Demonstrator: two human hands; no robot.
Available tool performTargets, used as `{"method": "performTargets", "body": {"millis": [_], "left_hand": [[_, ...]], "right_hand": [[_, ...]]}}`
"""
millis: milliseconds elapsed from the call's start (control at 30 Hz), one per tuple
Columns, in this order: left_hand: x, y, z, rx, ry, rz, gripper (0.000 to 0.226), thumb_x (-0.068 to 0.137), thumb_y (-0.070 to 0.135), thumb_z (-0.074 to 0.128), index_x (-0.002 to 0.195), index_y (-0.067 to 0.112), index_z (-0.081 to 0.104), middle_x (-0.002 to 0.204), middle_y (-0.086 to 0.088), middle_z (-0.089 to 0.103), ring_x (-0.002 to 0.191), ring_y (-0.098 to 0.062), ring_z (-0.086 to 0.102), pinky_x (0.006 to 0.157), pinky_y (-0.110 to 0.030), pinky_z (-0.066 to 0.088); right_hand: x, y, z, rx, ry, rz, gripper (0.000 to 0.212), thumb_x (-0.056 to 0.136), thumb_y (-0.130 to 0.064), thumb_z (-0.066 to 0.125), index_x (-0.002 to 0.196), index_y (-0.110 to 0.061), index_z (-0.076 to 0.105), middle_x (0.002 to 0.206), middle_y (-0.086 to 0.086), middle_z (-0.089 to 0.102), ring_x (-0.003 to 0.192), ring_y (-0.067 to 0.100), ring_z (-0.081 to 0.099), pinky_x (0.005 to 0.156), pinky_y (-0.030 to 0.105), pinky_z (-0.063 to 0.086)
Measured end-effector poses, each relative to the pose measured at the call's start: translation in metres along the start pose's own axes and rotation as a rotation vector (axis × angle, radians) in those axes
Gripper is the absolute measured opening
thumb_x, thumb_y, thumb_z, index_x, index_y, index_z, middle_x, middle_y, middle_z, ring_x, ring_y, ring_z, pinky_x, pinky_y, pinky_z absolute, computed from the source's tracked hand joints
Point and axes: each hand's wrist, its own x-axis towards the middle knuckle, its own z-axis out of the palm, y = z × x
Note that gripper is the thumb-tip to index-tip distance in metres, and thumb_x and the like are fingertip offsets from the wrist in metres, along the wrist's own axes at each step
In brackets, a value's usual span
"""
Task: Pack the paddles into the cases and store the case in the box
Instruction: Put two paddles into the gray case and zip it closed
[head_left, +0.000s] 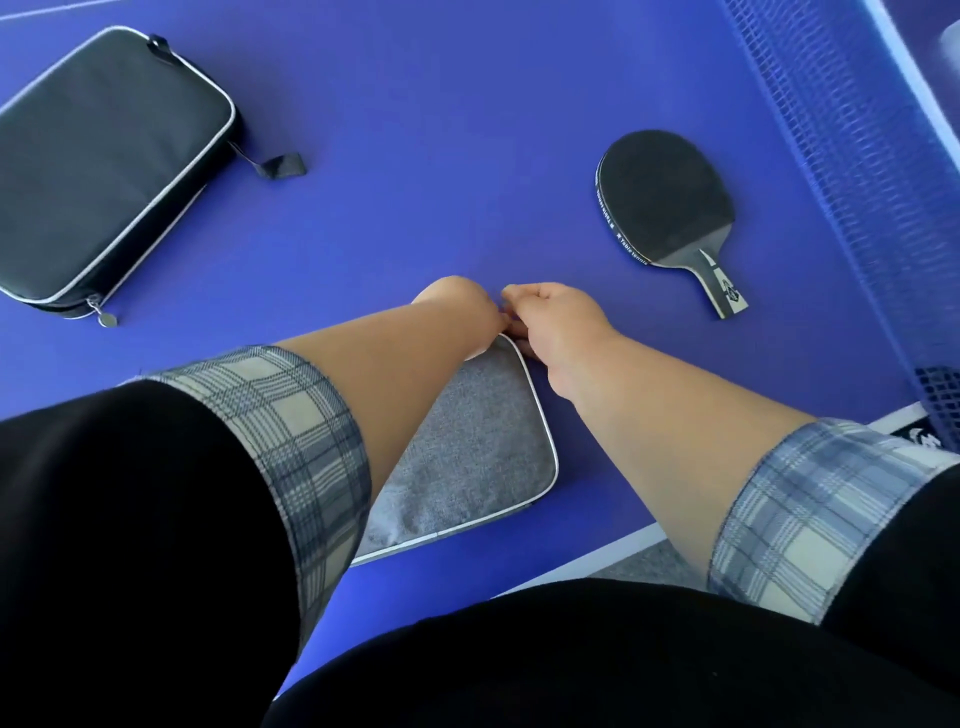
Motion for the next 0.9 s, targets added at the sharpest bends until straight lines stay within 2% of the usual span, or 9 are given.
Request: {"method": "performTargets", "body": {"millis": [100, 167, 267, 367, 500, 600, 733, 800, 900], "left_hand": [[0.004, -0.005, 0.003, 0.239, 0.037, 0.084, 0.061, 0.098, 0.009, 0.047, 0.15, 0.033, 0.028, 0.139, 0.003, 0.05, 0.127, -0.024, 0.047, 0.089, -0.035, 0.05], [0.003, -0.008, 0.004, 0.282, 0.038, 0.103, 0.06, 0.099, 0.012, 0.048, 0.149, 0.035, 0.027, 0.142, 0.004, 0.048, 0.128, -0.022, 0.046, 0.09, -0.034, 0.05], [0.003, -0.01, 0.008, 0.252, 0.017, 0.074, 0.052, 0.095, 0.015, 0.055, 0.14, 0.037, 0.041, 0.13, 0.0, 0.059, 0.111, -0.021, 0.055, 0.073, -0.029, 0.049], [0.003, -0.012, 0.007, 0.361, 0.009, 0.058, 0.076, 0.092, 0.005, 0.051, 0.152, 0.035, 0.017, 0.119, -0.001, 0.058, 0.109, -0.024, 0.055, 0.069, -0.032, 0.049], [-0.004, -0.033, 0.004, 0.305, -0.039, -0.037, 0.061, 0.096, 0.009, 0.041, 0.15, 0.031, 0.024, 0.082, -0.002, 0.048, 0.071, -0.022, 0.047, 0.05, -0.031, 0.038], [-0.018, -0.053, 0.013, 0.358, -0.023, -0.101, 0.057, 0.095, 0.006, 0.038, 0.149, 0.024, 0.029, 0.076, -0.003, 0.042, 0.067, -0.023, 0.042, 0.051, -0.032, 0.037], [-0.031, -0.078, 0.023, 0.364, -0.021, -0.165, 0.057, 0.094, 0.003, 0.039, 0.148, 0.019, 0.03, 0.089, -0.007, 0.051, 0.09, -0.029, 0.052, 0.06, -0.034, 0.043], [-0.036, -0.082, 0.026, 0.339, -0.01, -0.177, 0.064, 0.096, 0.004, 0.038, 0.154, 0.022, 0.018, 0.116, -0.011, 0.056, 0.109, -0.031, 0.053, 0.069, -0.035, 0.047], [-0.038, -0.084, 0.029, 0.283, 0.031, -0.188, 0.064, 0.098, 0.01, 0.042, 0.155, 0.027, 0.016, 0.129, -0.011, 0.052, 0.119, -0.03, 0.05, 0.077, -0.035, 0.05]], "right_hand": [[-0.017, 0.014, -0.003, -0.302, 0.045, -0.098, 0.04, 0.088, -0.04, 0.051, 0.055, -0.018, 0.049, 0.049, -0.006, 0.045, 0.052, 0.021, 0.038, 0.053, 0.031, 0.033], [-0.033, 0.028, 0.001, -0.435, 0.05, -0.157, 0.043, 0.091, -0.047, 0.055, 0.063, -0.015, 0.058, 0.052, 0.0, 0.057, 0.052, 0.026, 0.048, 0.051, 0.036, 0.037], [-0.04, 0.04, 0.009, -0.422, 0.114, -0.183, 0.027, 0.095, -0.043, 0.057, 0.079, -0.021, 0.058, 0.078, -0.004, 0.062, 0.063, 0.013, 0.056, 0.05, 0.028, 0.037], [-0.033, 0.038, 0.011, -0.419, 0.15, -0.181, 0.023, 0.098, -0.037, 0.056, 0.08, -0.022, 0.055, 0.076, -0.009, 0.056, 0.06, 0.004, 0.049, 0.048, 0.022, 0.03], [-0.025, 0.037, 0.004, -0.368, 0.189, -0.143, 0.026, 0.098, -0.038, 0.055, 0.077, -0.024, 0.052, 0.073, -0.007, 0.057, 0.062, 0.009, 0.052, 0.052, 0.028, 0.037], [-0.02, 0.034, -0.013, -0.391, 0.258, -0.124, 0.023, 0.098, -0.039, 0.054, 0.084, -0.021, 0.056, 0.074, -0.009, 0.055, 0.065, 0.009, 0.051, 0.053, 0.029, 0.035], [-0.02, 0.026, -0.027, -0.478, 0.375, -0.137, 0.02, 0.099, -0.03, 0.053, 0.095, -0.013, 0.063, 0.094, 0.001, 0.063, 0.086, 0.026, 0.06, 0.066, 0.034, 0.046], [-0.029, 0.017, -0.013, -0.634, 0.429, -0.354, 0.017, 0.097, -0.025, 0.058, 0.111, -0.018, 0.065, 0.122, 0.002, 0.06, 0.111, 0.026, 0.055, 0.089, 0.041, 0.046], [-0.049, 0.004, 0.036, -0.806, 0.175, -0.795, 0.035, 0.094, -0.027, 0.061, 0.127, -0.018, 0.061, 0.138, 0.003, 0.057, 0.131, 0.026, 0.048, 0.11, 0.048, 0.033]]}}
